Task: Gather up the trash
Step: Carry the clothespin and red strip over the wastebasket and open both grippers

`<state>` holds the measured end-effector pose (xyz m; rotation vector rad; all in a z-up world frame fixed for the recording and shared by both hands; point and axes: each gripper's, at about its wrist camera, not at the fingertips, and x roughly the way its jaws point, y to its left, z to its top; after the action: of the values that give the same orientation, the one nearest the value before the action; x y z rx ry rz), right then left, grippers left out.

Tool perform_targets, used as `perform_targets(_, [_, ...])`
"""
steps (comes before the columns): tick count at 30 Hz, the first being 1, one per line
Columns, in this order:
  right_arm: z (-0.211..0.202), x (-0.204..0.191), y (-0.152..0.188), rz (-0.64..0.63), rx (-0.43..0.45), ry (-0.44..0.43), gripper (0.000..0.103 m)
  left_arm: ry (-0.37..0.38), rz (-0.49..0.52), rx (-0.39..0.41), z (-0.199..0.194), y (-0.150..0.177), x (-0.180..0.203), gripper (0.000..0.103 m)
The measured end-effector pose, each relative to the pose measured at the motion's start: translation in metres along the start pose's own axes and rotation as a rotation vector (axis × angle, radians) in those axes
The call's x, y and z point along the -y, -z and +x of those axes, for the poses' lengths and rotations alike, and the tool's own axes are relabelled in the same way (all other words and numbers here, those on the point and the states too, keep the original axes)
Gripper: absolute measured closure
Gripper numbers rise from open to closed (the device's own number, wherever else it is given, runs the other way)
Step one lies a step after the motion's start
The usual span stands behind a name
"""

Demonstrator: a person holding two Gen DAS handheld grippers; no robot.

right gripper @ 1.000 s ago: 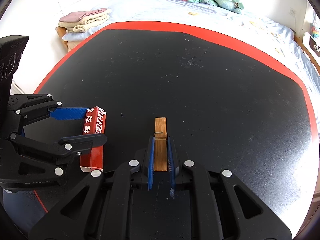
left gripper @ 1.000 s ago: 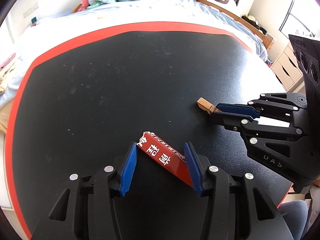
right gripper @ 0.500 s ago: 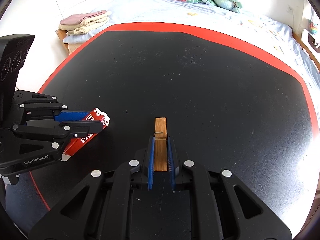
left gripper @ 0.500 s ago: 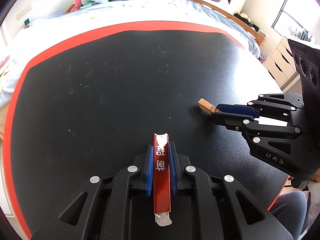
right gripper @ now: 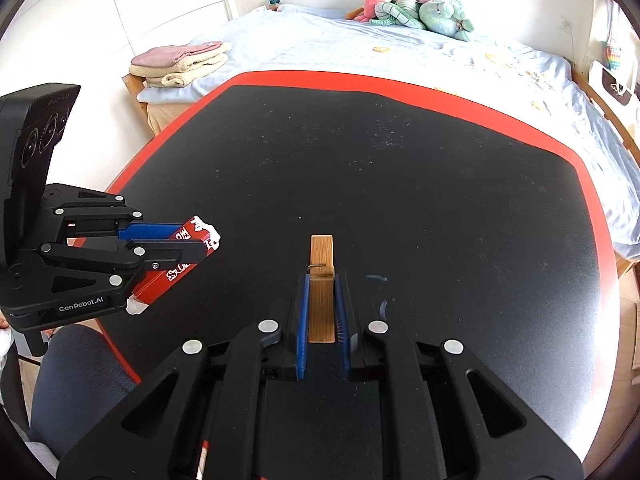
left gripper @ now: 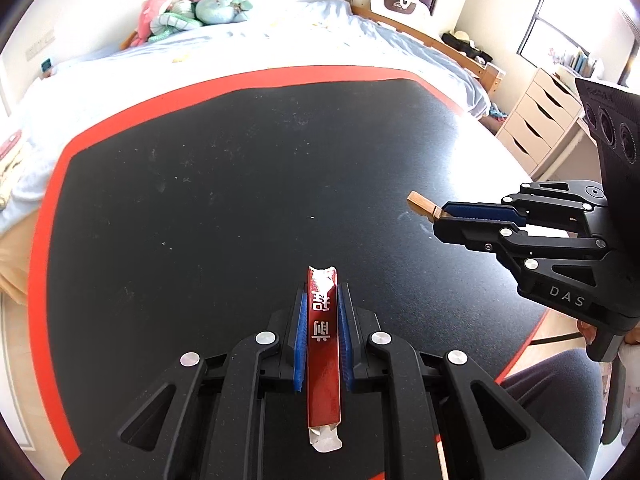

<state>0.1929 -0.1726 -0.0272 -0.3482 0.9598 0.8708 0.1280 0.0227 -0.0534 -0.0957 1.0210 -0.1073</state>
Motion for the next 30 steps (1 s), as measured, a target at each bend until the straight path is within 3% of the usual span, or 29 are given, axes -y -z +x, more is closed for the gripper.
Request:
perform_targets(17, [-0.097, -0.057, 0.064, 0.002, 0.061, 0.008, 0.091, 0.035, 0.081, 0.044, -0.069, 0.061, 0.046, 0.089])
perform_targets(30, [-0.121, -0.092, 0.125, 0.015, 0.023, -0.037, 0.091, 0.073, 0.120, 0.030, -0.085, 0.102, 0.071, 0.089])
